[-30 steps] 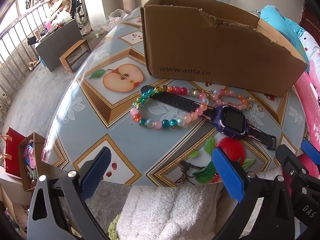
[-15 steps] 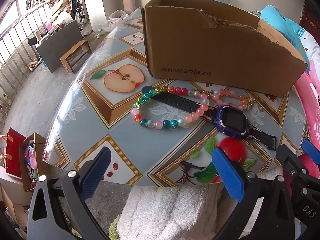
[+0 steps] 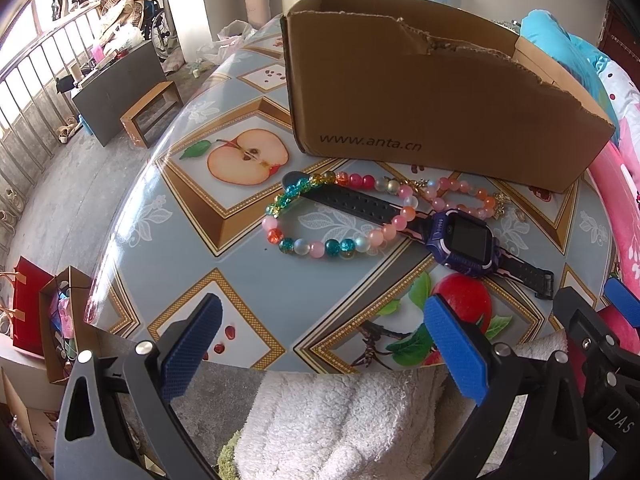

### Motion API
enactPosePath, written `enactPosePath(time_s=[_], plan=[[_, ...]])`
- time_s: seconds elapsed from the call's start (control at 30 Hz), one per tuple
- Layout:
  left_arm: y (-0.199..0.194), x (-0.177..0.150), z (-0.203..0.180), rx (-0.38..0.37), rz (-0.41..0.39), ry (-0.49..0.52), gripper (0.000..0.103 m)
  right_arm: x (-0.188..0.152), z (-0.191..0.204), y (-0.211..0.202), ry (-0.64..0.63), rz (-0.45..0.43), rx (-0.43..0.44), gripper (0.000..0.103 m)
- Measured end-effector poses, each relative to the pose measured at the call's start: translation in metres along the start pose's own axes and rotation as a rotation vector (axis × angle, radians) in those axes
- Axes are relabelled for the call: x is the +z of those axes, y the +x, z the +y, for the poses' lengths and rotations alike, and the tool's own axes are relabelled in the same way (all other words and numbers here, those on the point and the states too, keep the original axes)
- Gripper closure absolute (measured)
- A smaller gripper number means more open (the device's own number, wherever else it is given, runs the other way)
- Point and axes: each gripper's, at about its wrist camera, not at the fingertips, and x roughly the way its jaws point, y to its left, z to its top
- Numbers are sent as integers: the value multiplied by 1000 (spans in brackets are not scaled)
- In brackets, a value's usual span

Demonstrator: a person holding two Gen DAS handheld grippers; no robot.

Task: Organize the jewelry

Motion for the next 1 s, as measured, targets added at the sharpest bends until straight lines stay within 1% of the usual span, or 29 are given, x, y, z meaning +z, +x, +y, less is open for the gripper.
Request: enactPosePath(time_s=[0.23, 0.4, 0.47, 0.53, 0.6, 0.73, 0.8, 0.83, 0.9, 0.93, 1.0], plan=[[0, -1, 0, -9, -5, -3, 4, 1, -2, 0, 3, -5, -2, 8], [1, -1, 7, -48, -21, -2, 4, 1, -3, 1, 11, -15, 0, 8], [0, 0, 12, -62, -46, 2, 4, 1, -3, 0, 14, -25, 10, 8], [-1, 1, 17, -90, -66, 8, 4, 1, -2, -1, 17, -39, 30, 8], [-2, 3, 25, -152, -97, 20, 4, 3, 0, -1, 13, -50, 52, 10], [-6, 9, 42, -241, -180, 21, 4, 11, 11, 2, -16, -70, 79, 18], [-8, 13, 48, -260, -220, 25, 4, 14, 17, 4, -26, -77, 96, 25], [-8, 16, 51, -263, -241, 30, 4, 17, 21, 6, -32, -78, 107, 26], [-7, 24, 54, -259, -269, 36, 4, 20, 27, 9, -40, -78, 127, 37], [-6, 28, 55, -258, -272, 32, 4, 22, 30, 12, -45, -75, 140, 39], [-2, 36, 59, -268, -269, 21, 4, 27, 34, 14, -50, -68, 164, 51]])
